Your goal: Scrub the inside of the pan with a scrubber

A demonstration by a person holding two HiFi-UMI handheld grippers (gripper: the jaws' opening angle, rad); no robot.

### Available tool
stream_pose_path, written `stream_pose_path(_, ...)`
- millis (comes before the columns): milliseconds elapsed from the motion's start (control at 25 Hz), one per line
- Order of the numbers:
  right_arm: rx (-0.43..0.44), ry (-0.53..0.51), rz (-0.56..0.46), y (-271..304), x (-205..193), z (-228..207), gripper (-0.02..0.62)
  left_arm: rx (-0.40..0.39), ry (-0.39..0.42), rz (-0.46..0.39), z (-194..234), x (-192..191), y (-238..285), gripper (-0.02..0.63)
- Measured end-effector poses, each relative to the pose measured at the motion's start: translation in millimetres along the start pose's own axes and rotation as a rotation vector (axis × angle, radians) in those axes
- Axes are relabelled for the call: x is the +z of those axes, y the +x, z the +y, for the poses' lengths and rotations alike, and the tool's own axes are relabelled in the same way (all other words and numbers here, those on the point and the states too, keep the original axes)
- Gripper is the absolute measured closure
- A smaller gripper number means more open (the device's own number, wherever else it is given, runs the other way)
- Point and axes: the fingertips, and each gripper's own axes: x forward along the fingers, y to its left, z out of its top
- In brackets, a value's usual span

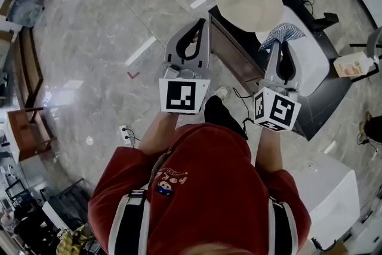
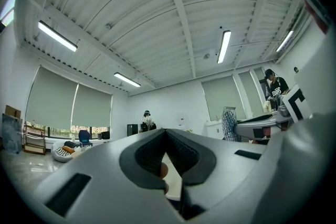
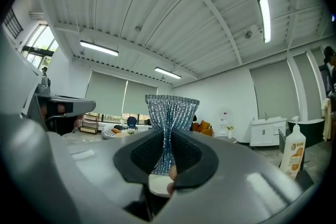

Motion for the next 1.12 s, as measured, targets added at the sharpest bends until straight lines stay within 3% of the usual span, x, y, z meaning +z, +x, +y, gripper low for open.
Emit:
stream_pose_path(560, -0.174, 0.082, 0.029, 89, -24, -86, 0.54, -0.178, 0.013, 0.013, -29, -11, 157, 0.601)
stream_pose_path(840, -0.226, 0.068, 0.033, 114, -20, -95, 0.54, -0.253, 0.001, -0.004, -27, -11, 197, 0.601)
stream_pose_path(1120, -0.351, 0.047, 0.062, 149, -28, -92, 0.54, -0.396, -0.04, -0.014, -14, -27, 254, 0.601)
